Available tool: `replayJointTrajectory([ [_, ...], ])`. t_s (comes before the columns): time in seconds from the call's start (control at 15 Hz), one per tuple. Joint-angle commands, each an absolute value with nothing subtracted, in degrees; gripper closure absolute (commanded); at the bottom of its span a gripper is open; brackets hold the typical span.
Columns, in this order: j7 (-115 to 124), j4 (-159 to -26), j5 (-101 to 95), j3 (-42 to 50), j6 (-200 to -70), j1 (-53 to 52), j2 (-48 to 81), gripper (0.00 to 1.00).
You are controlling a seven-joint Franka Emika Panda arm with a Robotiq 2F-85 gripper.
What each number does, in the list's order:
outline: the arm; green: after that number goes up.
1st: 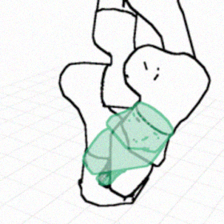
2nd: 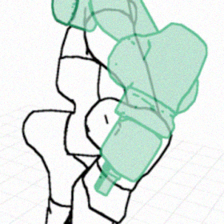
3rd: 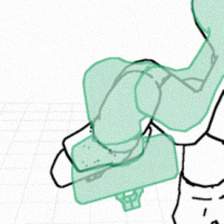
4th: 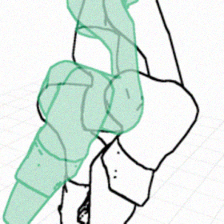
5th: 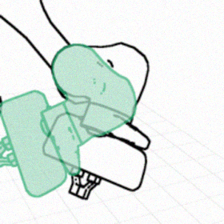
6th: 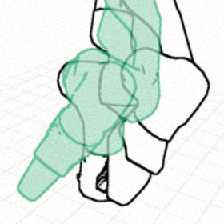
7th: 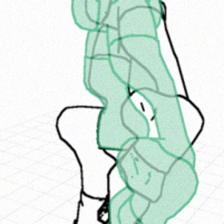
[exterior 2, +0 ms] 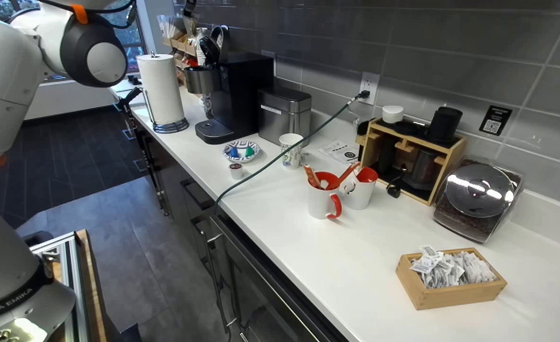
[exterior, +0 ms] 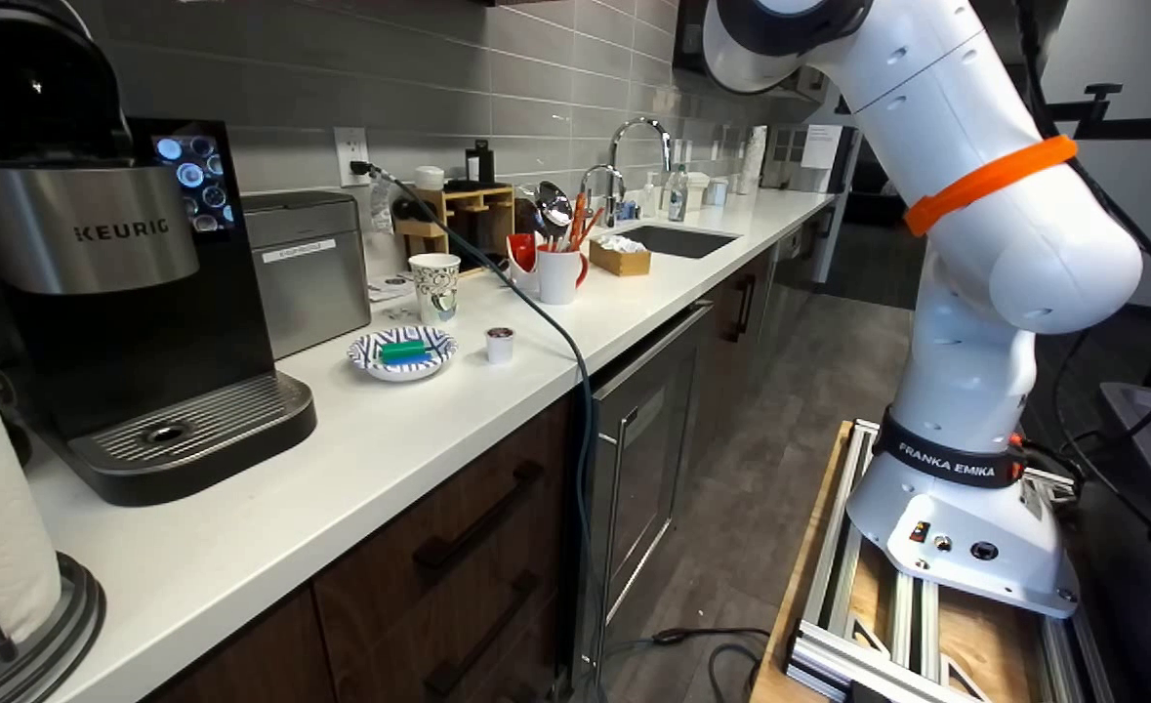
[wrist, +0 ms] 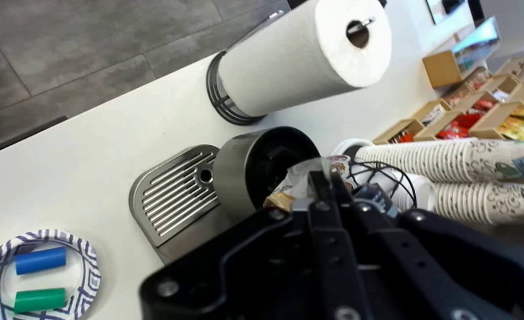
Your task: Remove the grey packet from the top cabinet
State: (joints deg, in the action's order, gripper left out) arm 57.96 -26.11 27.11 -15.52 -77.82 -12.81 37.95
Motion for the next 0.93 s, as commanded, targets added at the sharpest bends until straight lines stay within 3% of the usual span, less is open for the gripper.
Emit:
replayJointTrajectory([
  [0.0,66.39,-26.43,25.88,-13.82,-84.09,-13.68,37.29,0.99],
  [0.87,66.78,-26.34,26.53,-14.71,-85.79,-12.8,37.67,0.97],
])
